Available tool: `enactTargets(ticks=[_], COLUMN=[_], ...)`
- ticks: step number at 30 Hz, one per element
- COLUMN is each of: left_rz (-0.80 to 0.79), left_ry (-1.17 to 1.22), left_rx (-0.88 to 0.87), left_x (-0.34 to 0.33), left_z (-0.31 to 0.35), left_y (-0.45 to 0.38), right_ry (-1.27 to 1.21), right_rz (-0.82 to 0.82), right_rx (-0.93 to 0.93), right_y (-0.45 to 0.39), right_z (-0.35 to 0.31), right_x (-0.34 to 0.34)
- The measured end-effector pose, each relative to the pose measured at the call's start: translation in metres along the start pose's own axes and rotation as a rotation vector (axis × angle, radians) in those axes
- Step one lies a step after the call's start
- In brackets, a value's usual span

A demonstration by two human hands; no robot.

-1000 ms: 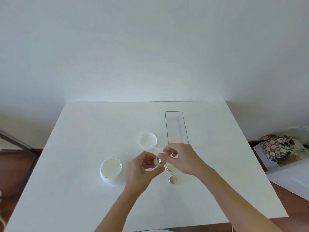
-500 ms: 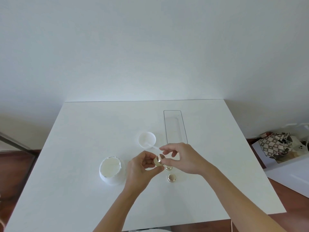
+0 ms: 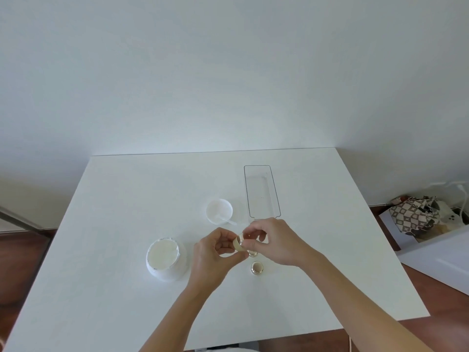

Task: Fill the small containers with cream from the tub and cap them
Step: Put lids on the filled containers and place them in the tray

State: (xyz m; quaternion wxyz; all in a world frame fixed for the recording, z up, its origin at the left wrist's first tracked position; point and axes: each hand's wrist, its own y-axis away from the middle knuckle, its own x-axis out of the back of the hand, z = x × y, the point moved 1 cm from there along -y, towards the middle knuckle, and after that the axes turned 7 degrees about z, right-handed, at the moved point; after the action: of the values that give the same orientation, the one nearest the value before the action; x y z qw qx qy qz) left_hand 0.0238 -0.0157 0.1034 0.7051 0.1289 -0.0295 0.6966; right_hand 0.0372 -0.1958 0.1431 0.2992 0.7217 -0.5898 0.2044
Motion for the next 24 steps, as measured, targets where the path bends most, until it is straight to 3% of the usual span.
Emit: enactTargets(ticks=[4, 10, 24], left_rz=[-0.014, -0.005, -0.017], left_ry=[-0.007, -0.012, -0.048], left_rx=[-0.007, -0.012, -0.033], left_x=[-0.003, -0.008, -0.03], left_z=[0.002, 0.004, 0.004], left_y=[0.0, -0.001, 0.003], right_ry=[0.023, 0.026, 0.06], right_rz=[0.057, 0.003, 0.026], right_rx=[-0.061, 0.004, -0.081], right_y=[0.0, 0.005, 0.008], right_z=[0.001, 0.004, 0.015], right_x=[-0.003, 0.007, 0.011])
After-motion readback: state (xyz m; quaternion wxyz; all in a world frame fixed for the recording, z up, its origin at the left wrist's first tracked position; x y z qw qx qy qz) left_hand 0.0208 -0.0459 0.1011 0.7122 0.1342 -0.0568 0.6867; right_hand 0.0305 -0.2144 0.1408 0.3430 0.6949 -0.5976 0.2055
